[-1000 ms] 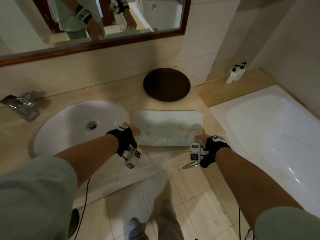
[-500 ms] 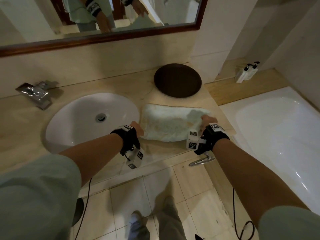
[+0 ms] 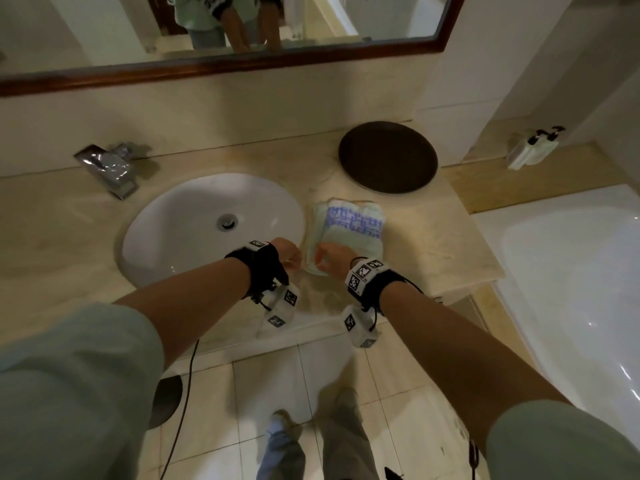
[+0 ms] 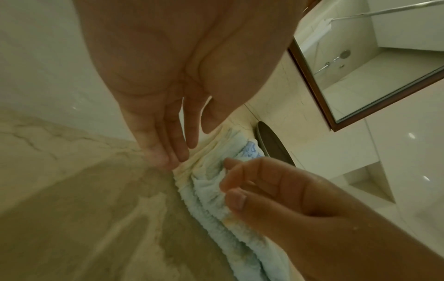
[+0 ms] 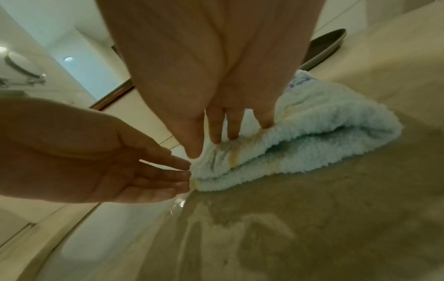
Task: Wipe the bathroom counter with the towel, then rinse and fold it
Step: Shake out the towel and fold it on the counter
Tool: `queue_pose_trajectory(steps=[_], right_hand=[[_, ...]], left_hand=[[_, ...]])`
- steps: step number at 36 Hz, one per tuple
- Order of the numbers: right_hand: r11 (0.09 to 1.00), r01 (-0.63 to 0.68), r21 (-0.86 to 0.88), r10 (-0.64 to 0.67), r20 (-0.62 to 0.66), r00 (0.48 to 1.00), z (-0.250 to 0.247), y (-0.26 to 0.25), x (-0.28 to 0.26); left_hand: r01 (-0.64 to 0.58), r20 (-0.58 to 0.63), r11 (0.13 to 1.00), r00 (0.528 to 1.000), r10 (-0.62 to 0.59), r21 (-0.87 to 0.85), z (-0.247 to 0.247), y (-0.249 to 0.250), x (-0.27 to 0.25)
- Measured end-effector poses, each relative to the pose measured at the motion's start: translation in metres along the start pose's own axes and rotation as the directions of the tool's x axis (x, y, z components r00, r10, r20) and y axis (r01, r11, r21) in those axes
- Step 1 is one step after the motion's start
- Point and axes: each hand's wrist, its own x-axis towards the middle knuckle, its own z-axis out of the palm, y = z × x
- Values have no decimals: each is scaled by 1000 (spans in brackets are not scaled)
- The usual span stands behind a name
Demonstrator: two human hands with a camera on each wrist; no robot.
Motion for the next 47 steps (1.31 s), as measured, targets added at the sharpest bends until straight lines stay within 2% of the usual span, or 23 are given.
queue_pose_trajectory(steps=[7,9,11,13,14,16,17,18,19,21,24,29,34,38,40,44,47], right_hand=[[1000,28,-7,-28,-20,999,0,20,-3],[1000,4,22,-2,-110,994,-2,30,-4],[989,-66,129,97,-250,963,-7,41,-6],[957,-147,249,238,-386,891,-15,50,-10],[933,-172,315,297,-407,864,-19,57,-15],[913,-251,322,355,-321,878,-23,72,-23],[911,-309,274,372,-224,901,-24,81,-26],[880,-360,311,416,-136,899,-26,86,-28],[800,-411,438,473,-38,881,-29,89,-29],[641,-415,646,481,83,873,-32,99,-26],[627,-418,657,464,116,878,-23,133,-2],[495,-443,747,438,226,870,-40,100,-26],[395,-414,820,366,273,890,-60,84,-32],[314,-348,884,333,241,912,-74,88,-26],[307,-338,890,306,244,920,-84,92,-18],[324,-281,903,306,180,935,-124,77,-26],[374,-216,902,273,115,955,-148,79,-13]], left_hand=[[-150,-68,954,983,173,259,9,3,0],[-134,-81,948,983,163,288,14,6,-2],[-92,-110,944,985,133,316,19,9,-4],[-63,-127,947,986,107,315,25,11,-4],[-56,-129,950,987,100,306,29,12,-6],[-46,-132,949,987,91,313,35,15,-6],[-39,-135,946,987,87,322,37,16,-6],[-33,-139,945,987,82,326,40,17,-5],[-23,-140,943,987,73,331,41,18,-6],[-10,-135,928,989,65,372,44,20,-5],[-7,-118,928,992,55,373,48,23,-4],[20,-103,917,994,23,399,53,34,-4],[25,-61,976,998,-13,216,56,47,-8],[56,-17,983,998,-54,178,49,58,-18],[85,-78,987,994,-75,134,45,67,-24],[26,-18,999,999,-27,-27,43,89,-28],[-25,-59,994,998,18,-105,43,111,-27]])
